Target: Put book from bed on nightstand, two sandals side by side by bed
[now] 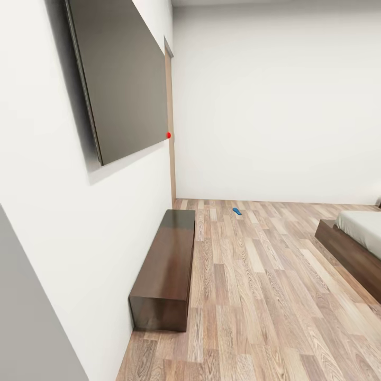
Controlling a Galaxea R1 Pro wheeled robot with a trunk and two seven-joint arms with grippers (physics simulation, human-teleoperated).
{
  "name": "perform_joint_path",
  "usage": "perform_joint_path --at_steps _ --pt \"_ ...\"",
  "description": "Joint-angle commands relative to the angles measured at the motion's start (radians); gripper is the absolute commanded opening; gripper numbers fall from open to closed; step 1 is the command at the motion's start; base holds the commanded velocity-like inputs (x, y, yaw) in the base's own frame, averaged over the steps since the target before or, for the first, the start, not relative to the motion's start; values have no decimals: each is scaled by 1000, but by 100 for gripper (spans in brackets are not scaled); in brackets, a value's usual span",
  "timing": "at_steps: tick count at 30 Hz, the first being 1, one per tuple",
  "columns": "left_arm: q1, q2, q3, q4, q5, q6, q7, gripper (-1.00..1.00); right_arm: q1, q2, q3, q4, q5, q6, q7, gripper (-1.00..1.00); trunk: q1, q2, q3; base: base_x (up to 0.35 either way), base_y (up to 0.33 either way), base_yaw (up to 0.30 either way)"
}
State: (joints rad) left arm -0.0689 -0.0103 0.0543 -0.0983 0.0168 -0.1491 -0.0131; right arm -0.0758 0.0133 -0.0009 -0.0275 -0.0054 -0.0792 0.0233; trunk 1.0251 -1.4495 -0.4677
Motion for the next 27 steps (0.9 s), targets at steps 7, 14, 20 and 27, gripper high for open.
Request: perform_joint_path --at_steps 7,14,20,27 --pt "-1 0 5 1 2 -3 -1 100 -1 0 0 1 -1 -4 2 100 0 -1 -1 0 0 0" --pt "-1 0 5 1 2 -3 -1 100 -1 0 0 1 -1 -4 2 100 0 -1 -1 0 0 0" --pt "-1 0 5 1 2 -3 -1 100 -1 0 0 1 -1 -4 2 100 0 -1 -1 0 0 0" --pt "-1 0 5 1 2 -3 -1 100 -1 0 0 1 -1 -4 2 100 0 -1 -1 0 0 0"
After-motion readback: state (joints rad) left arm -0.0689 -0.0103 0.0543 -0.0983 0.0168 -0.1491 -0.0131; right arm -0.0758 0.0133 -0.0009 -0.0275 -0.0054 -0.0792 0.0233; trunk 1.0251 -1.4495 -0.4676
